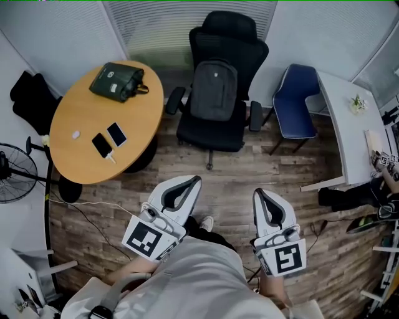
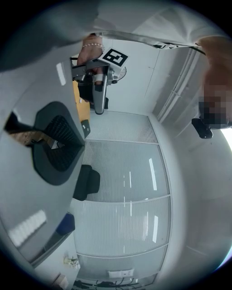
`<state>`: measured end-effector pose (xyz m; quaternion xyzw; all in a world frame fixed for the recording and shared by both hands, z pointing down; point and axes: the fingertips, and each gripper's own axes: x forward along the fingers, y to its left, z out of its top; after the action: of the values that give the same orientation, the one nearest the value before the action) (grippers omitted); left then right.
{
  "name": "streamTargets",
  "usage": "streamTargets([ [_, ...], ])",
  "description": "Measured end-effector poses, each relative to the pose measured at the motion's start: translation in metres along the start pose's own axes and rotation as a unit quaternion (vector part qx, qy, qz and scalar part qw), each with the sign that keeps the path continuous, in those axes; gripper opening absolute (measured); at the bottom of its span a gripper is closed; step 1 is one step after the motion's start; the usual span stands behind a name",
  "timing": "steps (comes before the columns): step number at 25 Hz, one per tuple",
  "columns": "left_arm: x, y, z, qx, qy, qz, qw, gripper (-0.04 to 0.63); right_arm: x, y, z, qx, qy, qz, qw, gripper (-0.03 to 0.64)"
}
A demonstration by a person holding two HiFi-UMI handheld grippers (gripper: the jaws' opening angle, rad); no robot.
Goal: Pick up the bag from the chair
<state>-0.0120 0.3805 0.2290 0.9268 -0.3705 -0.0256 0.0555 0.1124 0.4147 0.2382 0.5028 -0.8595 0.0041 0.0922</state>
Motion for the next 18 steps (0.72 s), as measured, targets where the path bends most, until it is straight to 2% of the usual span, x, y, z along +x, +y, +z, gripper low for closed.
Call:
streamTargets([
  [12, 0.033, 0.027, 0.0, 0.0, -0.006, 0.004, 1.0, 0.005, 0.033, -0.025, -0.001, -0.002, 0.001, -0.001, 1.0, 0.003],
  [18, 0.055, 0.055, 0.002, -0.003, -0.011, 0.003, 0.9999, 0.005, 0.064, -0.038, 0.003, -0.004, 0.003, 0.0, 1.0, 0.003],
])
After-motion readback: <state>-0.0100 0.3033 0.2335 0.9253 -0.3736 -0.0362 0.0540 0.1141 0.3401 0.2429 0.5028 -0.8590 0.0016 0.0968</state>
